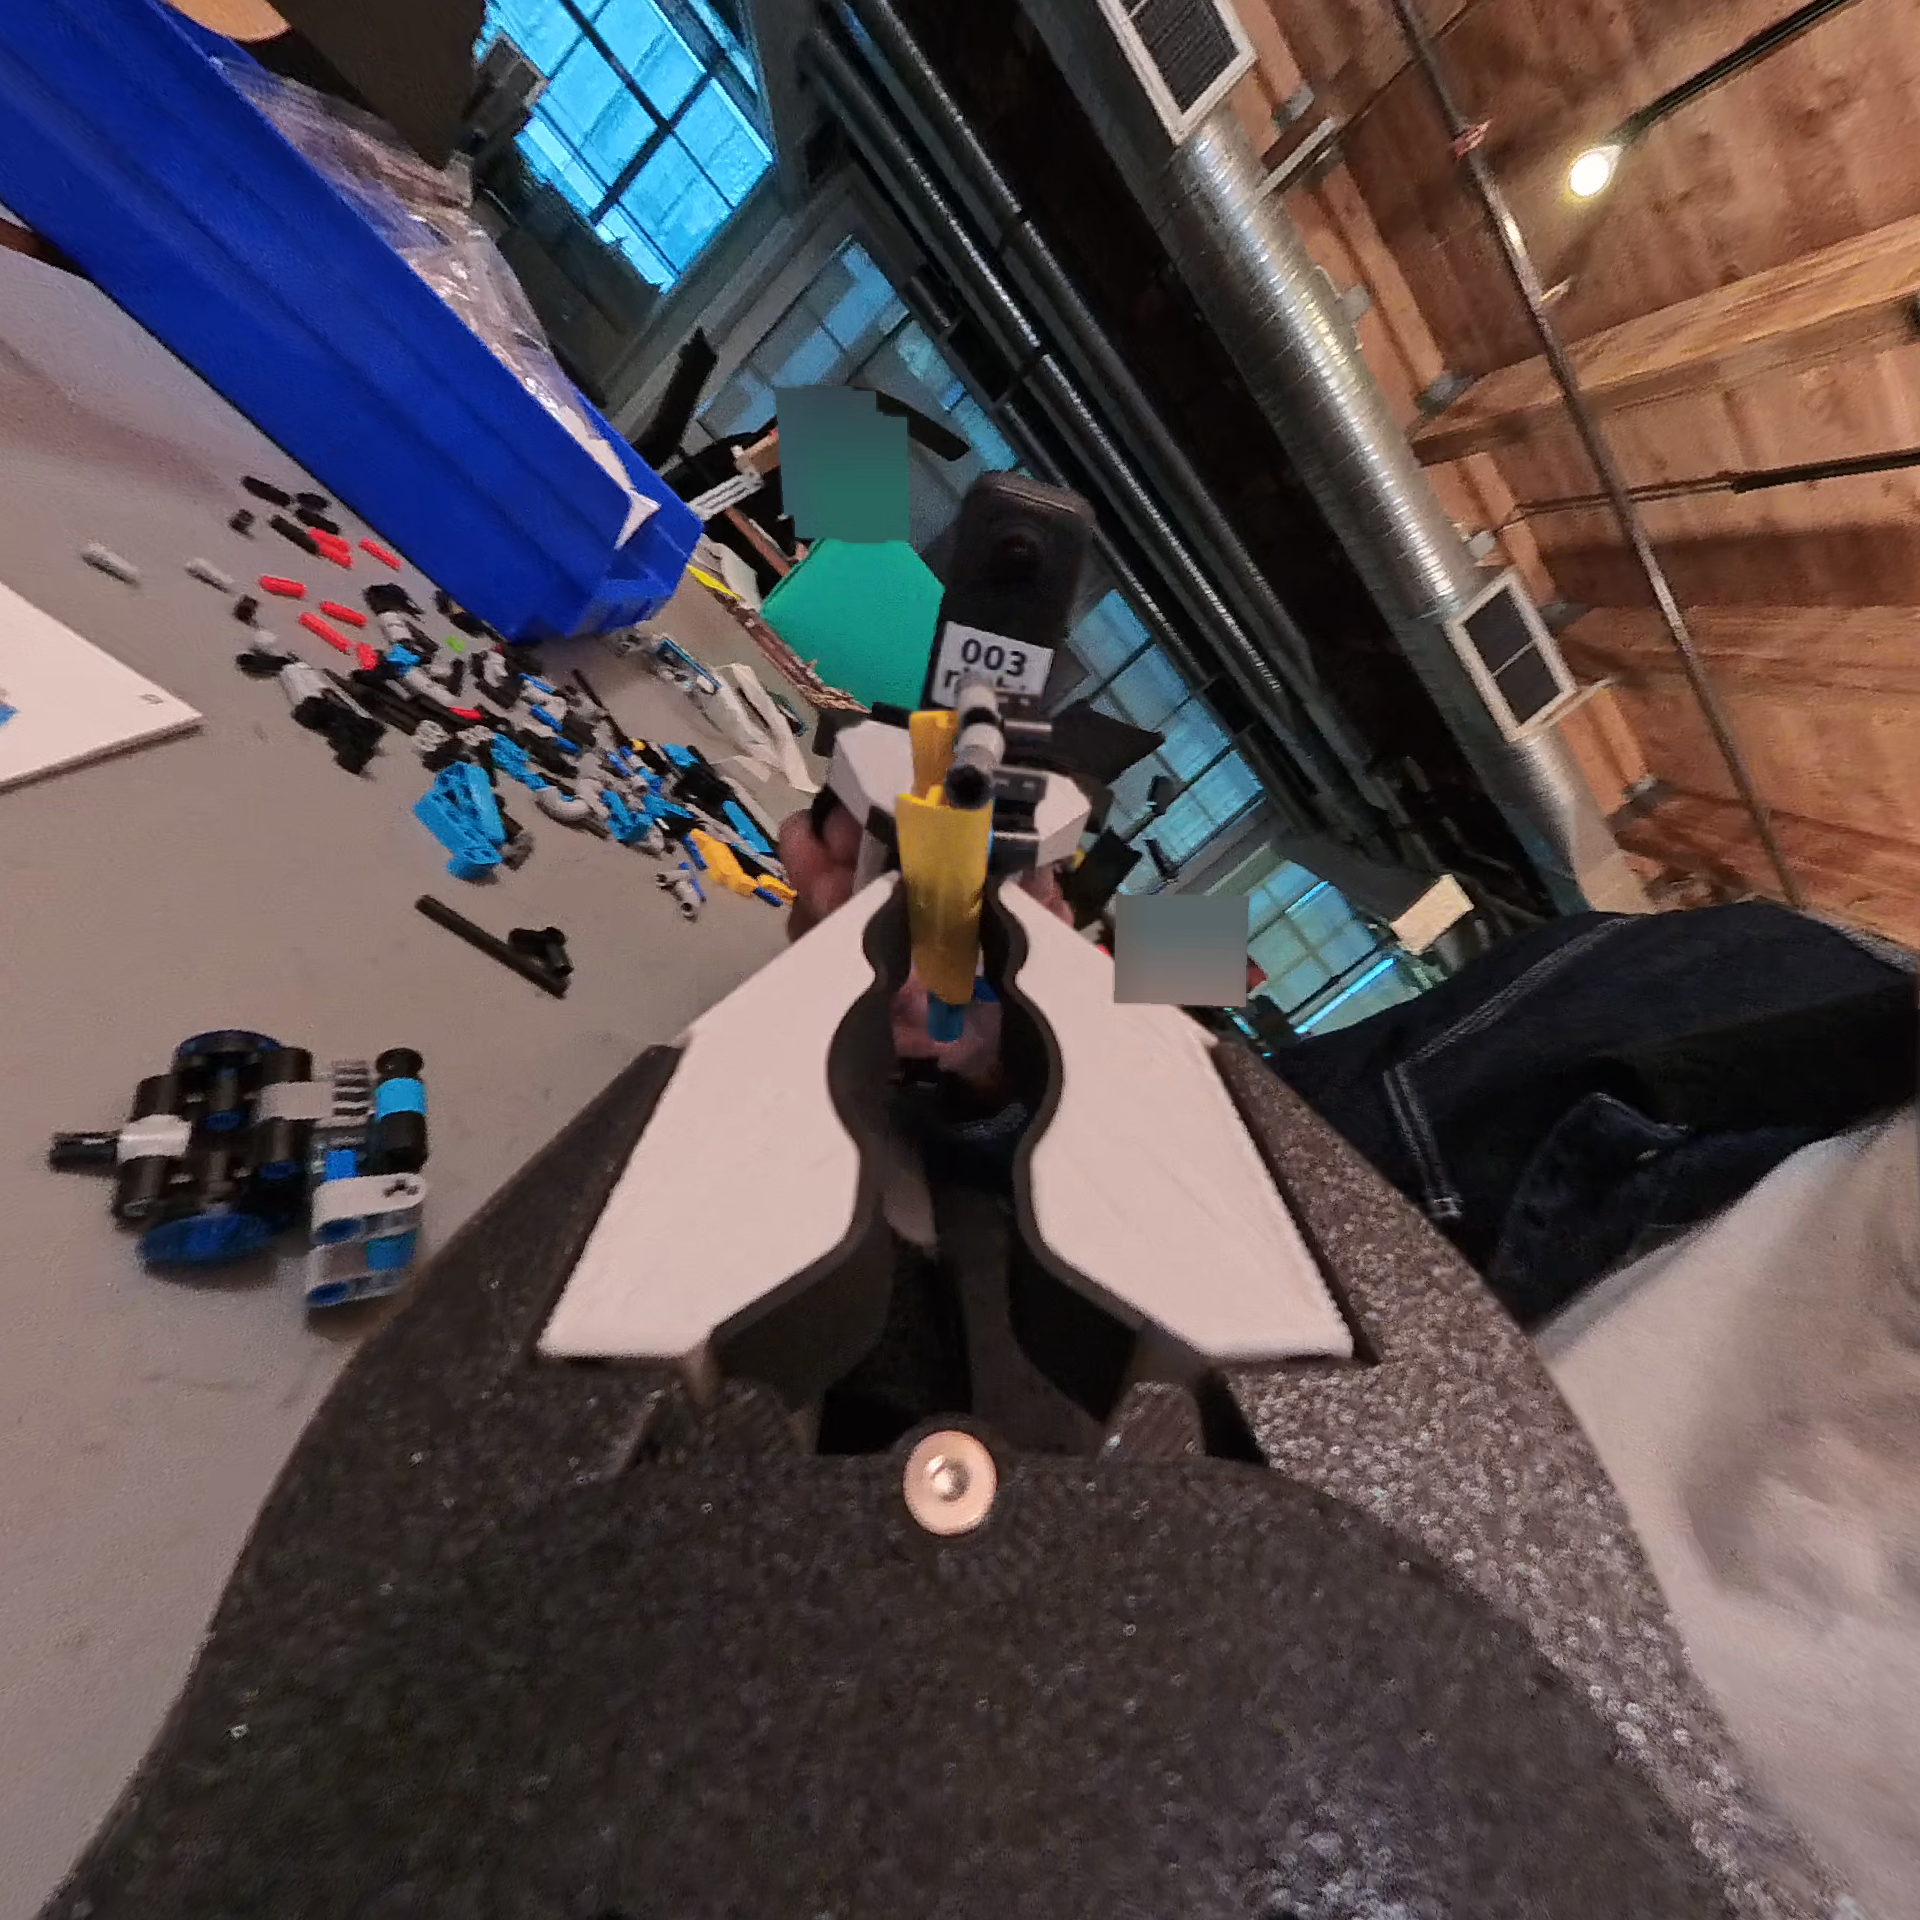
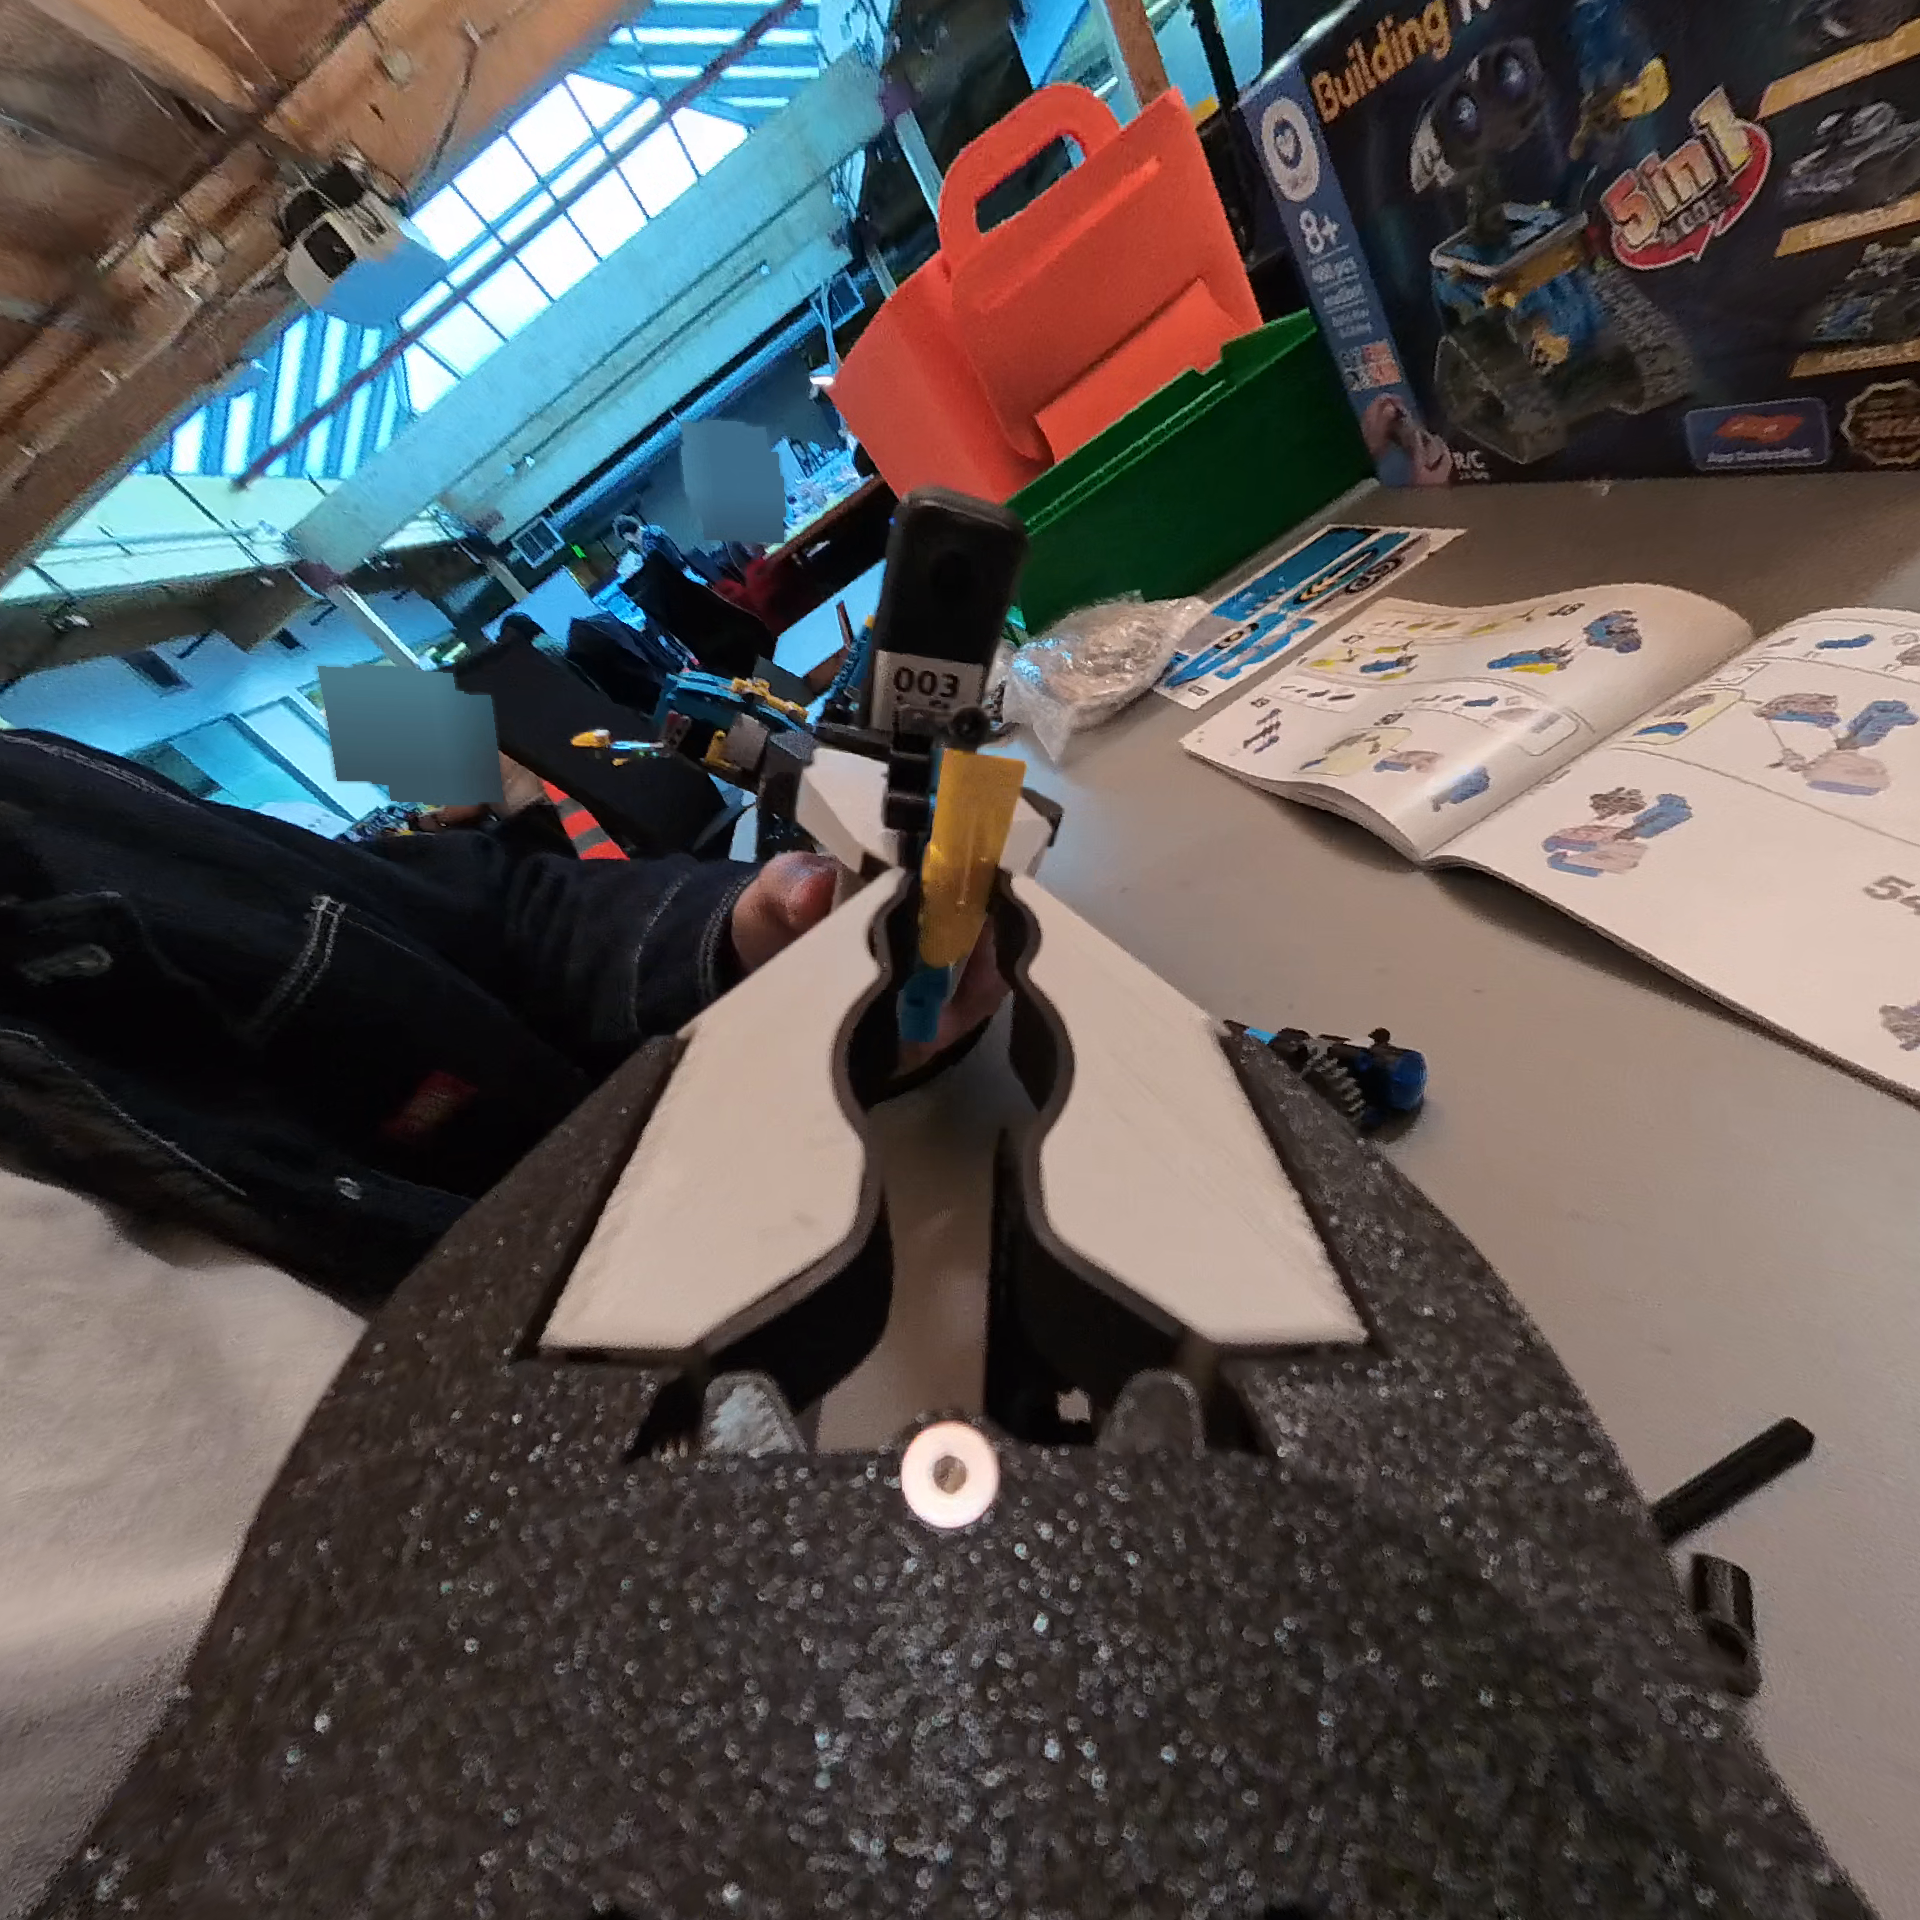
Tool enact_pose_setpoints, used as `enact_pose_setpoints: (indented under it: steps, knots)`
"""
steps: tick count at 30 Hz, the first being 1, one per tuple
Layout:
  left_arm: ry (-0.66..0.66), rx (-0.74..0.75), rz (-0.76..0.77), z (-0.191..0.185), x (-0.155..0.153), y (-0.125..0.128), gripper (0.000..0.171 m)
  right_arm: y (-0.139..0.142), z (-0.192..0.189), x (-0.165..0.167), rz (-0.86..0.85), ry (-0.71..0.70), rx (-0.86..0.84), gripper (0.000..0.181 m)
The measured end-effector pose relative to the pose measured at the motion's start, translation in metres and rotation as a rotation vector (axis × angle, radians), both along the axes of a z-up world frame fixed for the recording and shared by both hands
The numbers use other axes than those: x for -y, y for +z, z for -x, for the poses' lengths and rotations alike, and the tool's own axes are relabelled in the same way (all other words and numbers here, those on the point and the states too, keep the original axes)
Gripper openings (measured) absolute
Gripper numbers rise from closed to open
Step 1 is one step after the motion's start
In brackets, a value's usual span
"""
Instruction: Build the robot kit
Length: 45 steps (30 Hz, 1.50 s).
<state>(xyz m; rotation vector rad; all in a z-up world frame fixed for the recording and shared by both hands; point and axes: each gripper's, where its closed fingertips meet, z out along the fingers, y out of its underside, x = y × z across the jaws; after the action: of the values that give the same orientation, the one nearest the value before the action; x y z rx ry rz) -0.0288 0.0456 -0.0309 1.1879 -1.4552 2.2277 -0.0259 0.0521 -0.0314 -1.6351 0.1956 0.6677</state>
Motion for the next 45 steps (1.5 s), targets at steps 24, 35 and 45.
enact_pose_setpoints:
  steps: [24,35,45]
  knots:
    - [0.12,0.056,-0.199,-0.007,-0.01,-0.014,0.012,-0.012,-0.011,-0.001,0.061,-0.052,-0.127,0.012]
    - [-0.005,0.046,-0.204,0.003,0.017,-0.02,0.012,0.005,-0.002,0.002,-0.034,0.038,-0.241,0.011]
    - [0.06,0.118,-0.087,0.0,-0.007,0.006,0.033,0.027,-0.01,0.014,-0.181,0.104,-0.457,0.011]
